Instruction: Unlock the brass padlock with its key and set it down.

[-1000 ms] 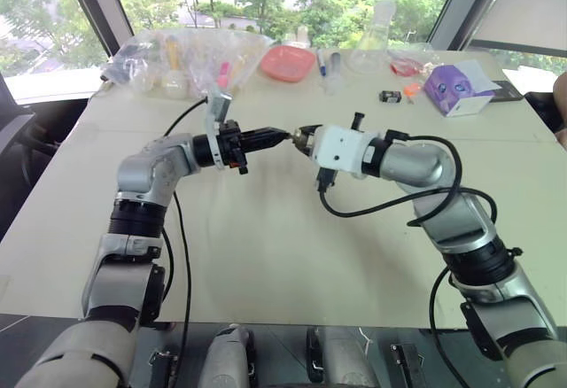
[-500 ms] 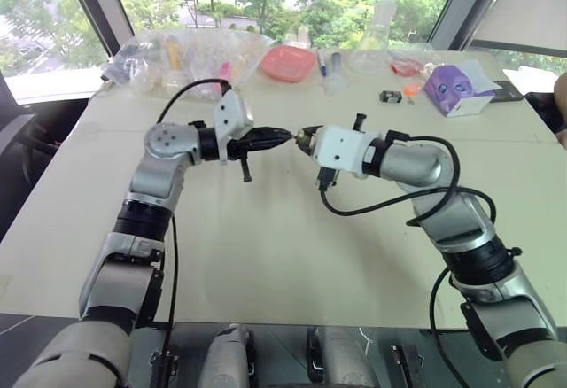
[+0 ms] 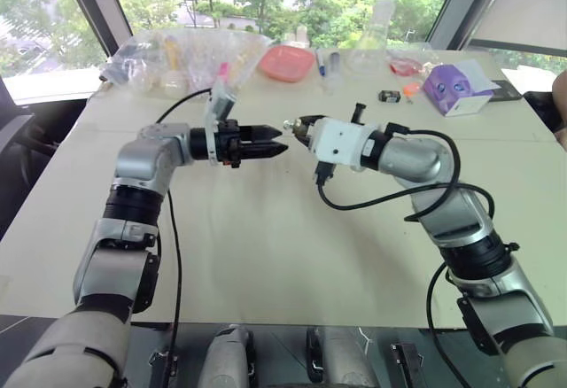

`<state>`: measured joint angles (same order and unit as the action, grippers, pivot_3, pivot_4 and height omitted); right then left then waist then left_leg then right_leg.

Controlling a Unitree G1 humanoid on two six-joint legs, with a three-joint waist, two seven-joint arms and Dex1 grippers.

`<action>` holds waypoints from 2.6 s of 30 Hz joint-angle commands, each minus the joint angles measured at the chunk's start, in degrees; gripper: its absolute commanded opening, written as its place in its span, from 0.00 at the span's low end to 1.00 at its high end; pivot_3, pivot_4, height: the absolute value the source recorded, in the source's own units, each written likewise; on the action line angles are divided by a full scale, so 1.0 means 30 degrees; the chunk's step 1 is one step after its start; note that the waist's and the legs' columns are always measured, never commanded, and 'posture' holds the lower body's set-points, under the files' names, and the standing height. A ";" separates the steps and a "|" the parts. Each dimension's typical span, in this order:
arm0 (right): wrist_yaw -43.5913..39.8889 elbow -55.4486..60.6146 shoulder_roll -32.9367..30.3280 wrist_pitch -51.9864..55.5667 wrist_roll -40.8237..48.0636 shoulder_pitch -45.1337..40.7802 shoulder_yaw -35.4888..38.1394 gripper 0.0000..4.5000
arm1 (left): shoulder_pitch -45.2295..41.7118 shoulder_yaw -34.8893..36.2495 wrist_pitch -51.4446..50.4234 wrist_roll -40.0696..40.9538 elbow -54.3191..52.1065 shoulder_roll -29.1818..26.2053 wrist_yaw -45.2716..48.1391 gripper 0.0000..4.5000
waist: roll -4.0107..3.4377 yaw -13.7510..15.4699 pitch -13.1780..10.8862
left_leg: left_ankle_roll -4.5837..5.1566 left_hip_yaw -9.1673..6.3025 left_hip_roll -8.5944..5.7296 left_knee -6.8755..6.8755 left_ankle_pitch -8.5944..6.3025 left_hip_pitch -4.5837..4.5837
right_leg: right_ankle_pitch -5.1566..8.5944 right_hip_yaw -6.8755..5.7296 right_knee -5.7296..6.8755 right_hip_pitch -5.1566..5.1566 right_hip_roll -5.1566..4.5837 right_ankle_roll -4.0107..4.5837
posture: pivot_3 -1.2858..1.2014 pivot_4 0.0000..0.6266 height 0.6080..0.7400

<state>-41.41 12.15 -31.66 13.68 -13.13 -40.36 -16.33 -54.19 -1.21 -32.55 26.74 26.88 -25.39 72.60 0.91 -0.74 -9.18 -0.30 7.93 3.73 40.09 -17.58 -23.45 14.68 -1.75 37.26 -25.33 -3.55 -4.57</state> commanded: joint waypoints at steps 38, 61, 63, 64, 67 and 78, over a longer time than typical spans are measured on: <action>0.0252 0.3655 0.0856 0.3847 0.0806 0.1325 0.2233 0.99 | -0.1803 0.1421 0.0033 0.0455 0.2527 0.1608 -0.0018 0.00 | 0.0000 0.0002 0.0000 | -0.0002 0.0005 -0.0005 -0.0001 0.0001 0.0000 | 0.0000 0.0000 -0.0001 0.0001 -0.0003 0.0000 | 0.52 0.24 0.94; 0.3959 0.5403 0.3483 1.2345 0.5856 0.1178 0.5249 0.99 | -0.0666 0.2053 -0.3048 0.2603 -0.1392 0.1781 0.0247 0.00 | -0.0002 -0.0033 0.0002 | -0.0009 -0.0053 -0.0008 -0.0009 0.0005 -0.0002 | 0.0000 -0.0005 0.0009 0.0001 0.0002 0.0002 | 0.52 0.24 0.94; 0.3951 0.5252 0.3389 1.2447 0.6083 0.1188 0.5166 0.99 | -0.0589 0.2056 -0.3132 0.2718 -0.1532 0.1714 0.0200 0.00 | -0.0004 -0.0010 0.0001 | -0.0009 -0.0054 -0.0009 -0.0008 0.0005 -0.0002 | 0.0000 -0.0002 0.0009 0.0001 -0.0003 0.0002 | 0.52 0.24 0.94; 0.3878 0.5215 0.3405 1.2720 0.6340 0.1179 0.5172 0.99 | -0.0536 0.2077 -0.3178 0.2813 -0.1618 0.1648 0.0188 0.00 | -0.0002 -0.0006 0.0000 | -0.0009 -0.0058 -0.0010 -0.0007 0.0005 -0.0002 | 0.0000 -0.0002 0.0010 0.0001 -0.0003 0.0002 | 0.52 0.24 0.94; 0.3865 0.5117 0.3295 1.3002 0.6774 0.1150 0.5196 0.99 | -0.0485 0.2105 -0.3127 0.2913 -0.1652 0.1563 0.0090 0.00 | -0.0002 -0.0005 0.0000 | -0.0008 -0.0066 -0.0010 -0.0007 0.0004 -0.0003 | 0.0000 -0.0002 0.0007 0.0003 -0.0004 0.0002 | 0.52 0.24 0.94; 0.2778 0.7055 -0.1175 1.4085 0.7342 0.3034 0.5657 0.99 | -0.0092 0.0877 -0.1575 0.1436 -0.0596 0.2122 -0.0865 0.00 | -0.0002 0.0101 0.0001 | 0.0004 -0.0069 -0.0019 -0.0005 -0.0003 -0.0007 | 0.0000 -0.0003 -0.0015 0.0011 -0.0013 0.0002 | 0.52 0.24 0.94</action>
<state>-31.15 29.14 -32.42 55.17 8.17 -32.02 -0.84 -54.09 1.53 -38.83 31.81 24.72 -19.67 71.20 0.90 -0.43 -9.18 -0.27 7.72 3.66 40.07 -17.60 -23.48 14.68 -1.76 37.21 -25.29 -3.60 -4.57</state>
